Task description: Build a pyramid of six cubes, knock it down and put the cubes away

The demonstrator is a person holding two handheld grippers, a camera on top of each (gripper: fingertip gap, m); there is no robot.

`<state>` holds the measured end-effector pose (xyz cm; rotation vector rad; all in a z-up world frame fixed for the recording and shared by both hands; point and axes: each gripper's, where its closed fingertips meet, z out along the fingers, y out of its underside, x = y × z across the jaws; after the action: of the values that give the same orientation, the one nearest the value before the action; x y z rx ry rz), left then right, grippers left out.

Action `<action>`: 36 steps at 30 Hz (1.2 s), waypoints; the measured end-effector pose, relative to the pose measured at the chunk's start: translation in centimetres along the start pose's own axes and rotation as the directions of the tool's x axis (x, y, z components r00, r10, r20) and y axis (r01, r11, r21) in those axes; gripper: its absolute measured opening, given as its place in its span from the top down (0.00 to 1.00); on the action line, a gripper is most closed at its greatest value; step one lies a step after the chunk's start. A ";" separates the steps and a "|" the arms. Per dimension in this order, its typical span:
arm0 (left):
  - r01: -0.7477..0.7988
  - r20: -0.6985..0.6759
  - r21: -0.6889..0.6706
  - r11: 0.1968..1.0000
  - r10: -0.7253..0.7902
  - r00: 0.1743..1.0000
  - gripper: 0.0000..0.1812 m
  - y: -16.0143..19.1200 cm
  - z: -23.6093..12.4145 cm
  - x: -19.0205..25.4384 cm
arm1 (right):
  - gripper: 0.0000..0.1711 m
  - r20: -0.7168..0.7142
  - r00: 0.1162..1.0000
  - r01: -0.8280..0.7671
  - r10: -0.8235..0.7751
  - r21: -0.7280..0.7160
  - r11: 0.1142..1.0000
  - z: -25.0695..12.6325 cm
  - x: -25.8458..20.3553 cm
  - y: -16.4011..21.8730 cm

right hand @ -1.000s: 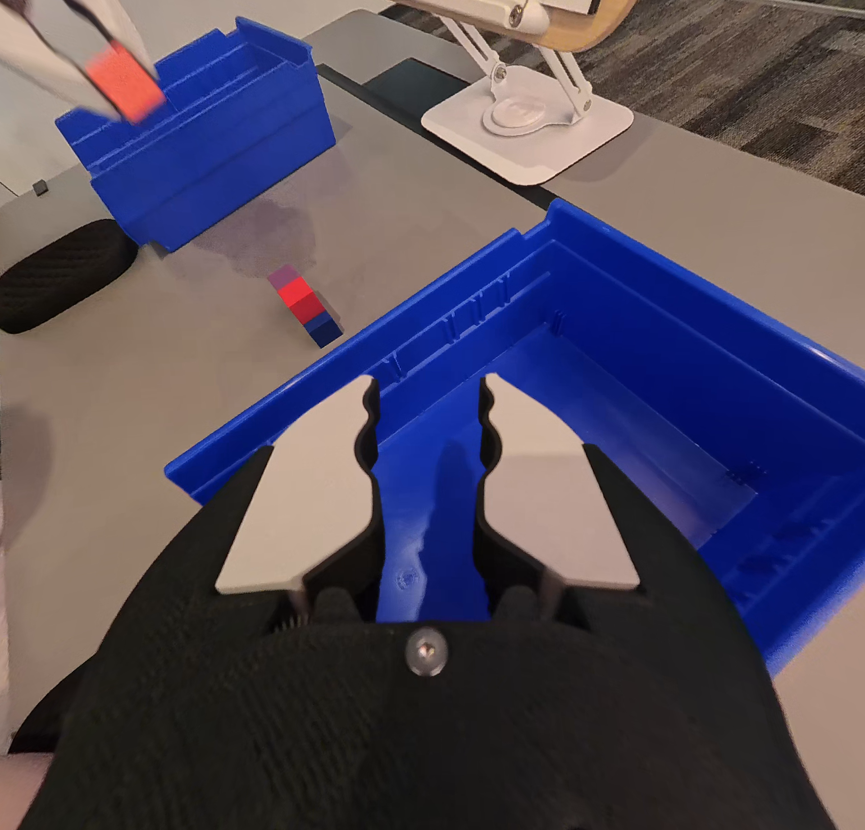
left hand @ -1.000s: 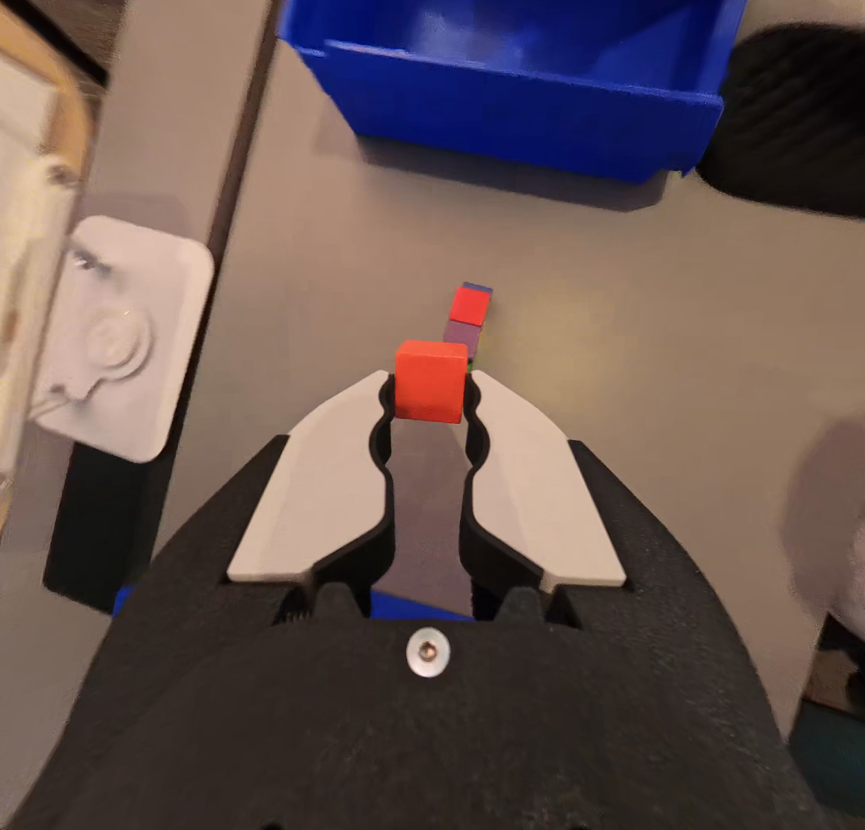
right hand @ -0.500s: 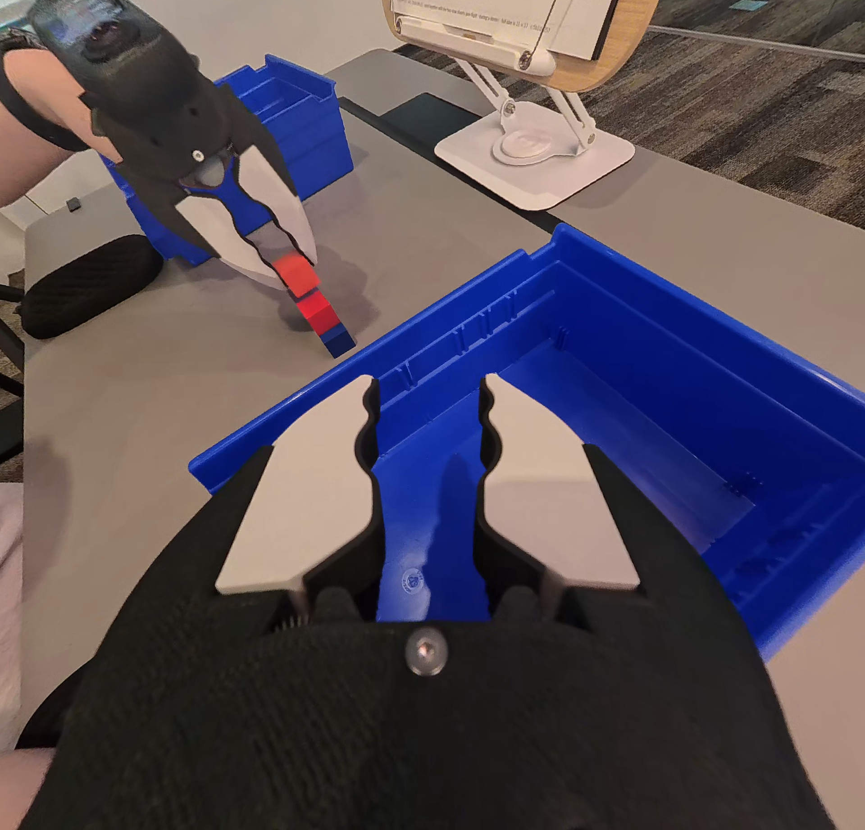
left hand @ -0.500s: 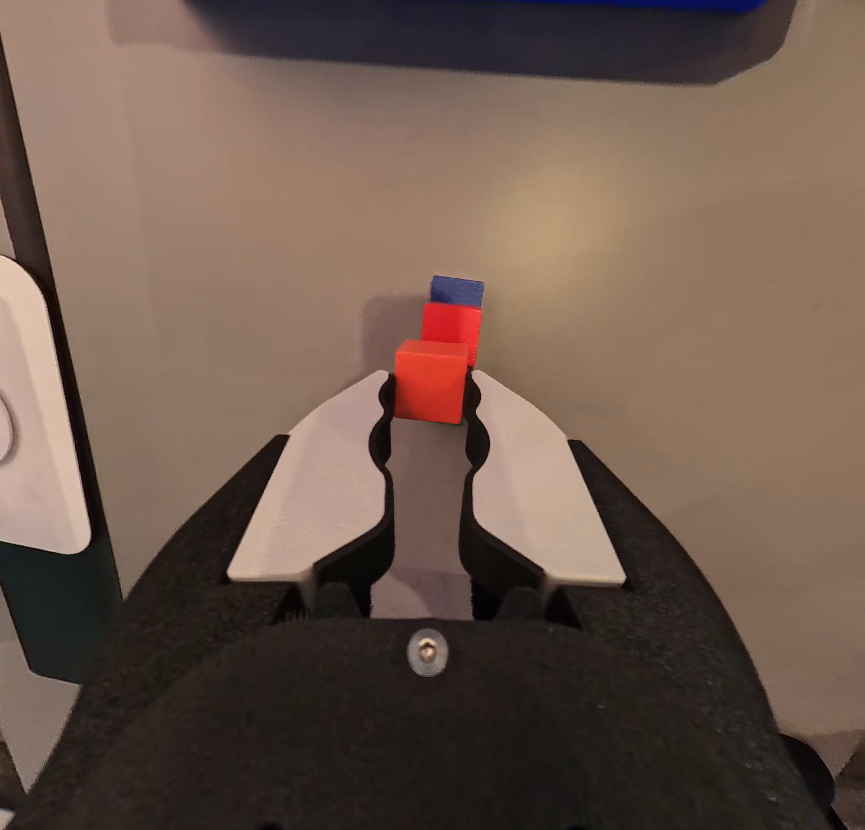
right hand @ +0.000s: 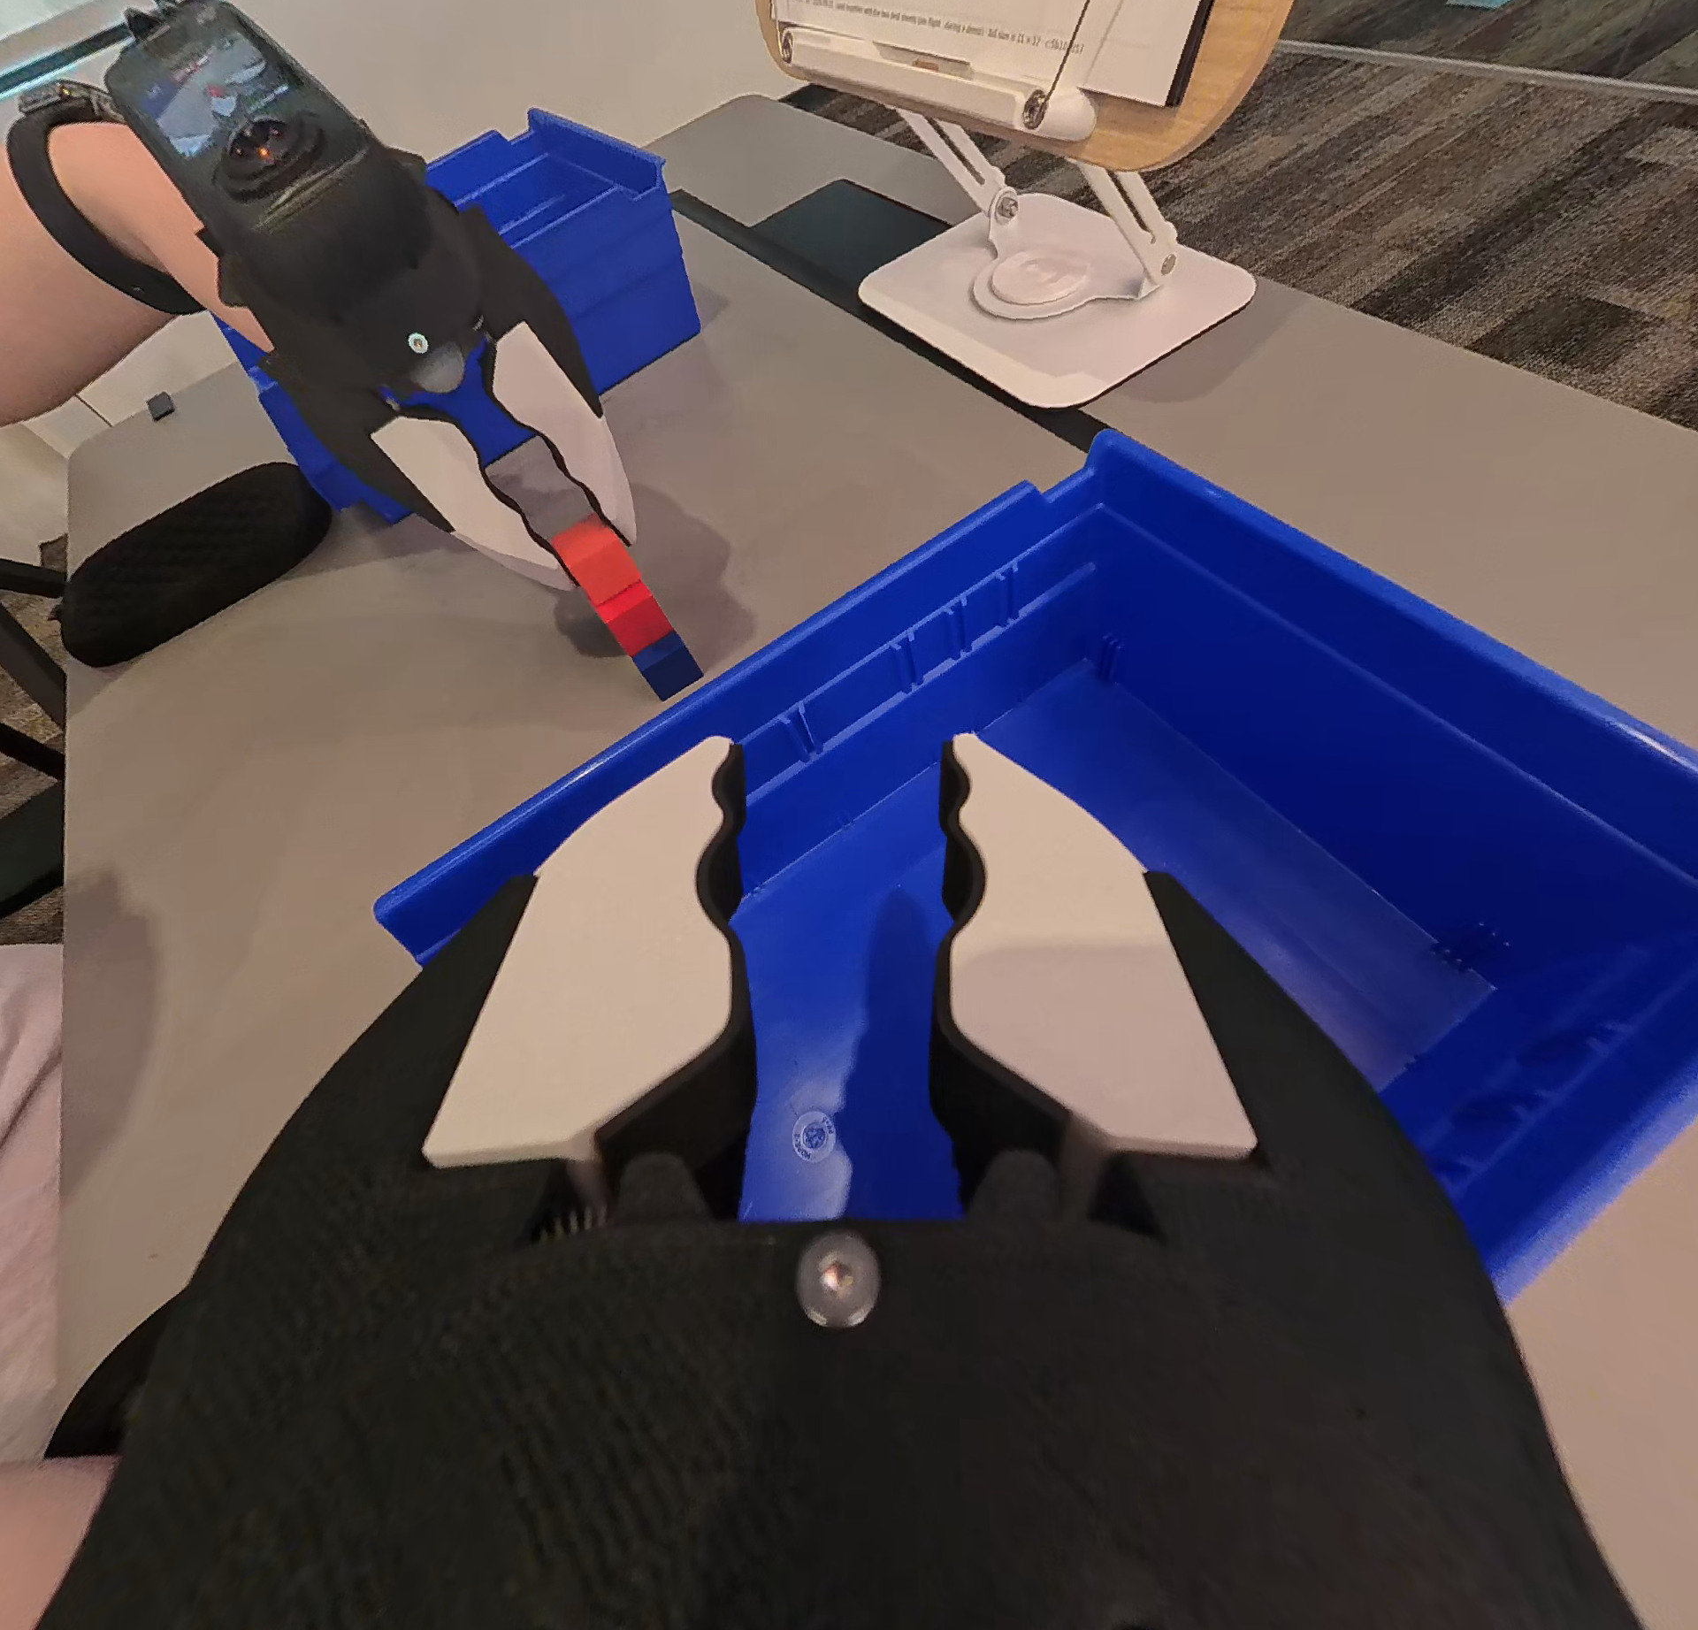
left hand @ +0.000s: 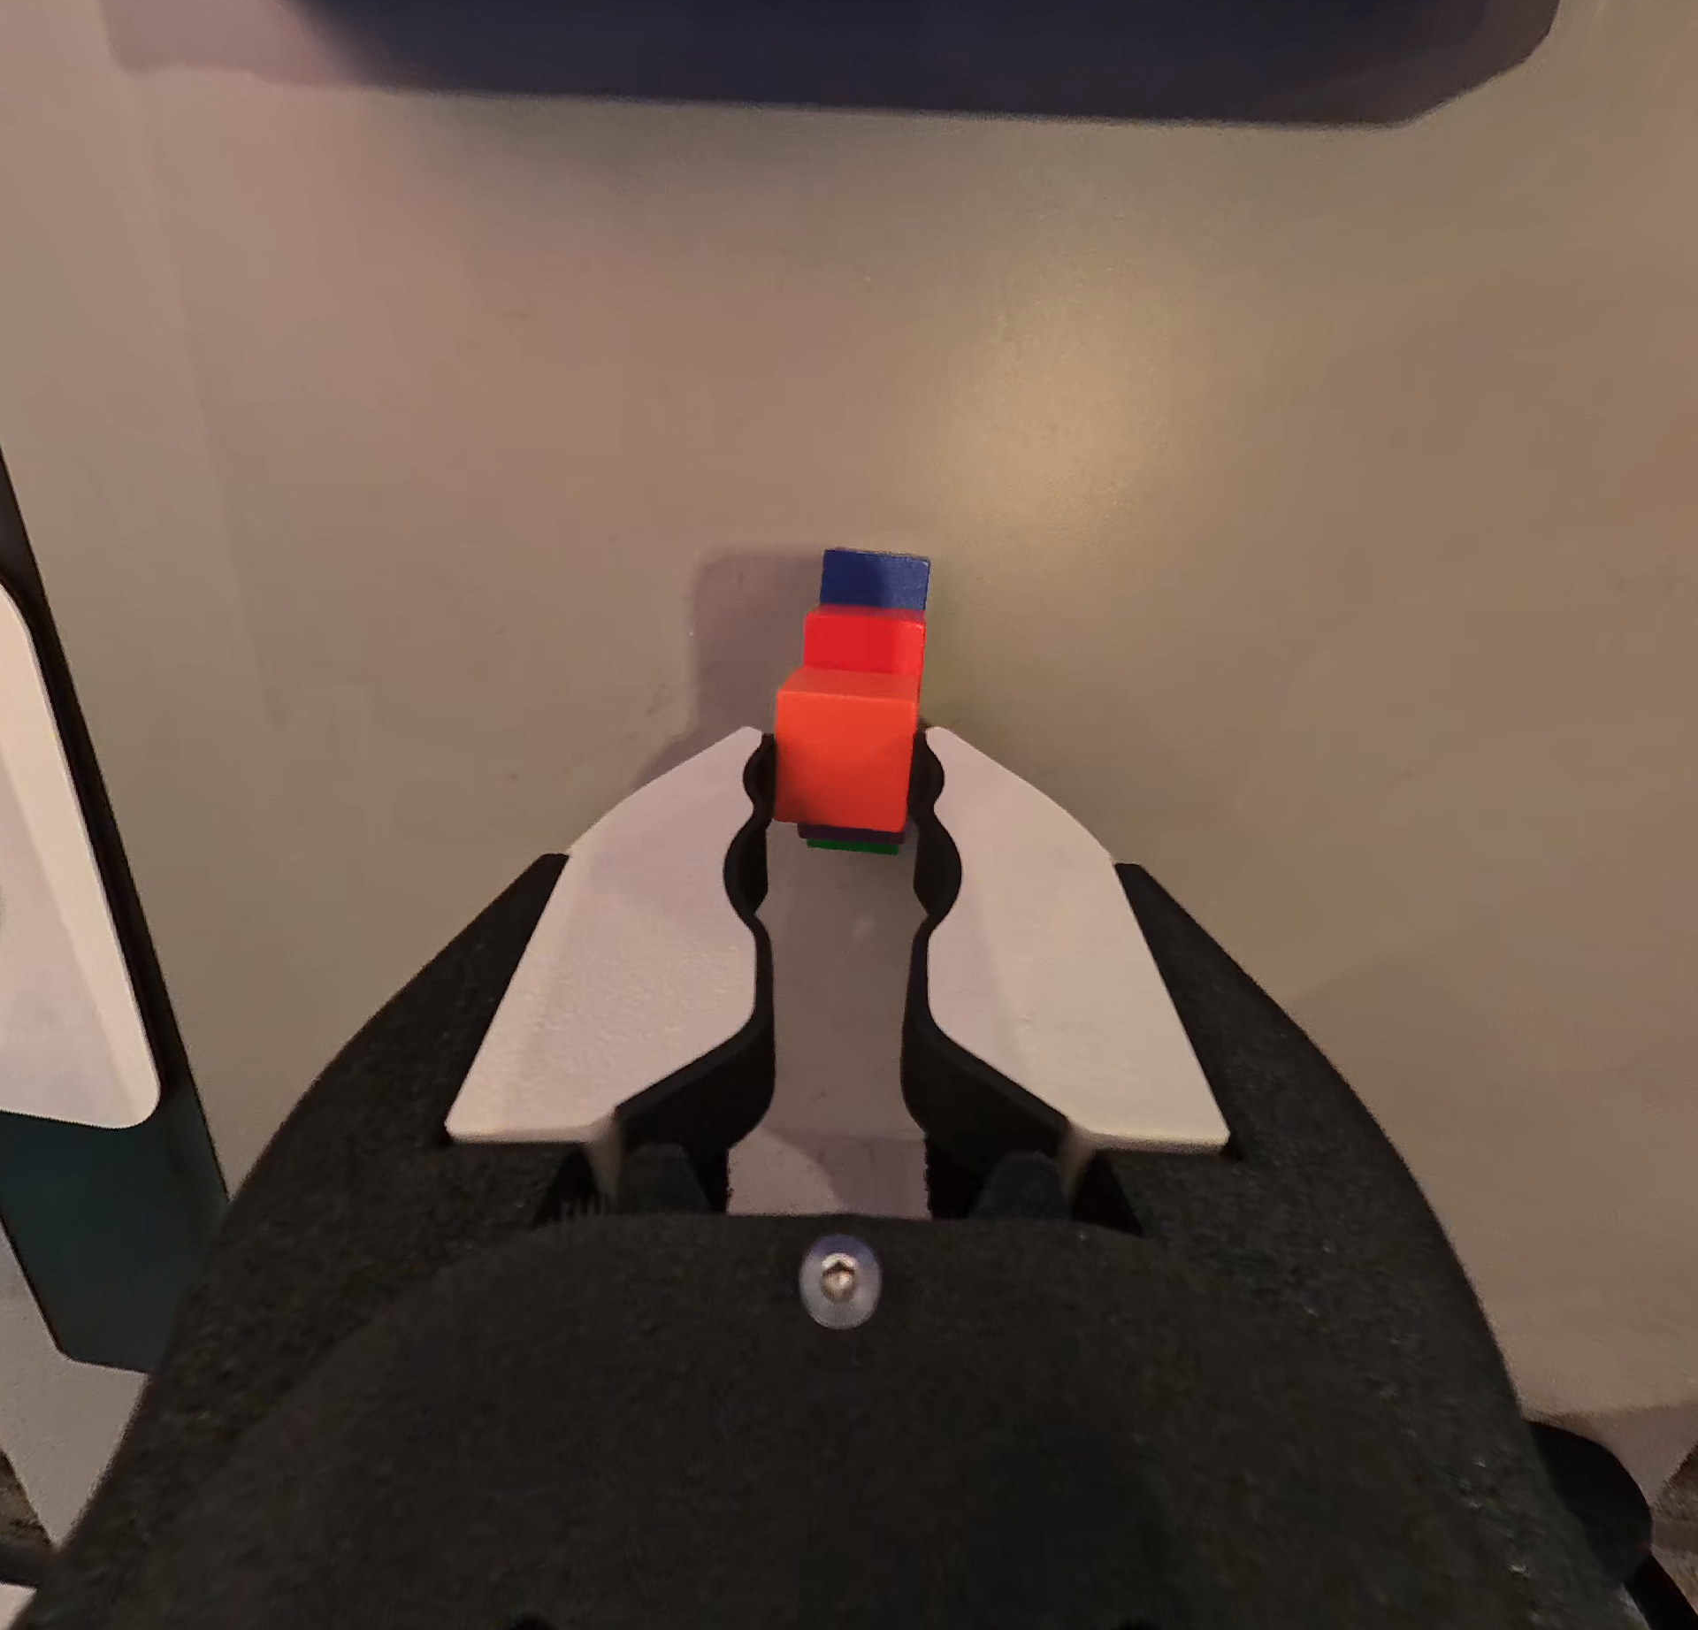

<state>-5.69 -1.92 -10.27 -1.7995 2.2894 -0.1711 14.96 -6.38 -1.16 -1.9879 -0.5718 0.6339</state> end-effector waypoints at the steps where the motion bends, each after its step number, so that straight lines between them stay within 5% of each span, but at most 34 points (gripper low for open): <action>1: -0.004 -0.002 0.001 1.000 0.004 1.000 0.85 0.0 0.0 0.0 | 0.76 0.001 1.000 -0.002 0.002 0.000 1.000 0.0 0.0 0.0; 10: 0.011 0.002 -0.011 1.000 -0.011 1.000 0.81 0.2 -0.1 -0.2 | 0.76 0.019 1.000 -0.001 0.001 0.008 1.000 0.1 -0.2 0.0; 16: 0.017 -0.038 0.202 0.979 -0.010 0.999 0.72 -2.8 -3.5 0.7 | 0.76 0.191 0.979 0.039 -0.075 0.186 0.982 -0.9 -3.6 -3.1; 20: 0.024 -0.065 0.429 0.903 0.004 0.998 0.68 -5.4 -8.5 2.9 | 0.78 0.561 0.779 -0.095 -0.279 0.547 0.832 -7.1 -10.4 -8.3; 24: -0.016 -0.043 0.558 0.830 0.048 0.998 0.69 -6.0 -11.9 5.8 | 0.93 0.720 0.514 -0.177 -0.466 0.621 0.764 -12.0 -14.0 -7.7; 26: -0.046 0.007 0.589 0.807 0.052 0.999 0.70 -5.9 -13.0 6.8 | 1.00 0.736 0.464 -0.172 -0.493 0.621 0.765 -12.5 -14.5 -7.1; 36: -0.078 0.103 0.771 0.632 -0.003 0.995 0.72 -4.7 -20.4 10.6 | 1.00 0.766 0.324 -0.202 -0.555 0.630 0.750 -13.8 -15.9 -6.8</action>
<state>-8.64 -14.24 9.49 -1.2431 1.7344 -0.8984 10.79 -22.06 13.86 -0.6509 -1.0824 1.6214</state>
